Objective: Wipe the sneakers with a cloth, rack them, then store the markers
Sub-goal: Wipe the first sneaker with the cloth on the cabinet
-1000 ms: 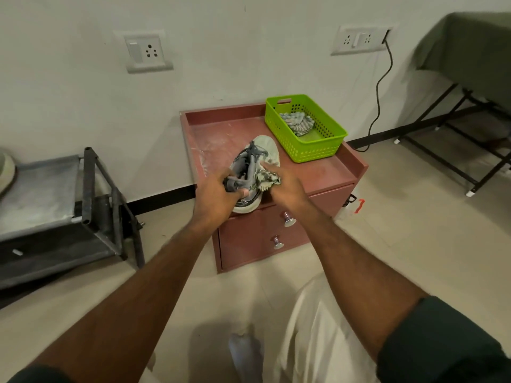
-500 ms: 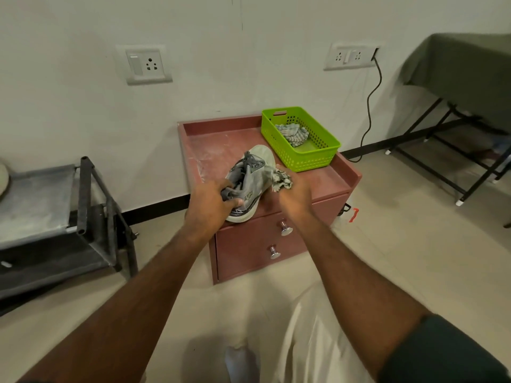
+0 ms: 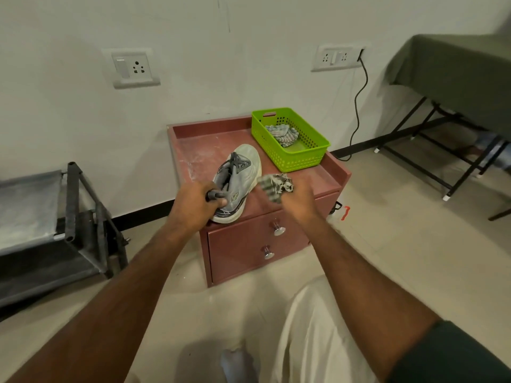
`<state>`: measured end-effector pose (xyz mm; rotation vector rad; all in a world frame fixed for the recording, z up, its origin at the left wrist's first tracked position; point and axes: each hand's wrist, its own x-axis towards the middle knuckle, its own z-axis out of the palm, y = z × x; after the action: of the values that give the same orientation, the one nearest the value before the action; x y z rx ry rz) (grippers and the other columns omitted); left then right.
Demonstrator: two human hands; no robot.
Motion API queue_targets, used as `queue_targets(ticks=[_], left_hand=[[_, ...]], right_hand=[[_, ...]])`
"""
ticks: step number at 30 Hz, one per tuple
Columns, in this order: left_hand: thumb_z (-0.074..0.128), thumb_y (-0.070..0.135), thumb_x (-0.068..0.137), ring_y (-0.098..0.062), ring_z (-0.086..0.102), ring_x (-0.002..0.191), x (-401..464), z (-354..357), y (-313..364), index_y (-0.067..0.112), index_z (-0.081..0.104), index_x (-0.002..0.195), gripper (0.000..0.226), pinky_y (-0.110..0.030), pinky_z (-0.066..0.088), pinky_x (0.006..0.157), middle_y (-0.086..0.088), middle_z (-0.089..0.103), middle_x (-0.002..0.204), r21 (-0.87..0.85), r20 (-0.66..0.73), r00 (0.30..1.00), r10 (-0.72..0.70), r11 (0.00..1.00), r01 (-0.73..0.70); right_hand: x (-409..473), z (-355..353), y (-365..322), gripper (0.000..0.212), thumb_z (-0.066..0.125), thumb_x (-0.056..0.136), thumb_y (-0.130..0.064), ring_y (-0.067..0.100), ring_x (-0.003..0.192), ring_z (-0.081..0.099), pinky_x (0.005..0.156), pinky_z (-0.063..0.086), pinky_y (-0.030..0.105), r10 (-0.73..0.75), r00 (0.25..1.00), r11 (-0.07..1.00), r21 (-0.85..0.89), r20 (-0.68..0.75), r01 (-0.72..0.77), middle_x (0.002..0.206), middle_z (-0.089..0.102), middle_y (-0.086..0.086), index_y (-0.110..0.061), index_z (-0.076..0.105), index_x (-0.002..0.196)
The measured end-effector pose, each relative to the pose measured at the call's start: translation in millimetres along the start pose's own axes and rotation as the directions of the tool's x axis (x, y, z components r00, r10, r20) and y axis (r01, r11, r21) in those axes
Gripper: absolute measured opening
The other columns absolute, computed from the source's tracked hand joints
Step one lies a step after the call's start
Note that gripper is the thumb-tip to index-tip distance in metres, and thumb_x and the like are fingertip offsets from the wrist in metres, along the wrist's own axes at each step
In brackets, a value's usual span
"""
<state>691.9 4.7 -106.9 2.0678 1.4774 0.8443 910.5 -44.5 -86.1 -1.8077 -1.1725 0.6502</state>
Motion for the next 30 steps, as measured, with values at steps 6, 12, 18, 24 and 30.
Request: queue_targets(ticks=[6,12,18,24,30], left_hand=[[0.069,0.011,0.091,-0.017,0.068,0.07,-0.3,4.1,-3.1,0.017,0.075,0.106,0.018,-0.032,0.054,0.065,-0.001,0.072,0.079,-0.041,0.095,0.989,0.109,0.994,-0.106],[0.068,0.025,0.091,-0.024,0.066,0.073,4.6,16.5,-8.1,0.021,0.076,0.101,0.013,-0.042,0.056,0.069,-0.004,0.072,0.081,0.1,0.005,0.995,0.104,0.99,-0.104],[0.063,0.042,0.093,-0.024,0.061,0.067,4.6,24.2,-0.5,0.018,0.073,0.093,0.026,-0.039,0.053,0.063,-0.003,0.066,0.072,0.175,-0.021,0.997,0.081,0.982,-0.076],[0.046,0.049,0.101,-0.034,0.059,0.065,7.7,28.9,16.1,0.008,0.064,0.073,0.053,-0.04,0.049,0.061,-0.014,0.064,0.068,0.219,-0.102,0.993,0.062,0.975,-0.038],[0.05,0.045,0.1,-0.029,0.056,0.06,7.4,24.8,18.0,0.013,0.062,0.066,0.048,-0.034,0.042,0.056,-0.007,0.059,0.06,0.207,-0.103,0.993,0.062,0.978,-0.04]], right_hand=[[17.8,53.8,-3.6,0.058,0.056,0.08,0.014,0.014,0.119,0.06,0.098,0.044,0.018,-0.18,0.972,0.983,0.01,0.153,0.181,0.128,0.067,0.003,-0.015,0.066,0.129],[-7.4,11.2,-1.0,0.038,0.064,0.088,0.005,-0.006,0.088,0.06,0.08,0.052,0.013,-0.148,0.84,0.989,0.074,0.522,0.128,0.105,0.068,-0.007,-0.014,0.072,0.12],[-6.8,-13.8,9.7,0.022,0.064,0.086,0.004,0.013,0.079,0.059,0.062,0.04,0.023,-0.028,0.991,0.996,-0.076,0.129,0.038,0.083,0.066,-0.001,-0.007,0.075,0.101],[-23.6,41.0,9.6,0.059,0.057,0.085,0.01,0.009,0.124,0.054,0.105,0.039,0.016,-0.147,0.962,0.989,0.022,0.231,0.146,0.135,0.06,0.002,-0.016,0.057,0.139],[-21.7,39.1,22.7,0.037,0.054,0.092,-0.015,0.029,0.112,0.063,0.092,0.051,0.032,-0.066,0.989,0.937,-0.332,0.13,0.106,0.116,0.071,0.007,-0.026,0.064,0.126]])
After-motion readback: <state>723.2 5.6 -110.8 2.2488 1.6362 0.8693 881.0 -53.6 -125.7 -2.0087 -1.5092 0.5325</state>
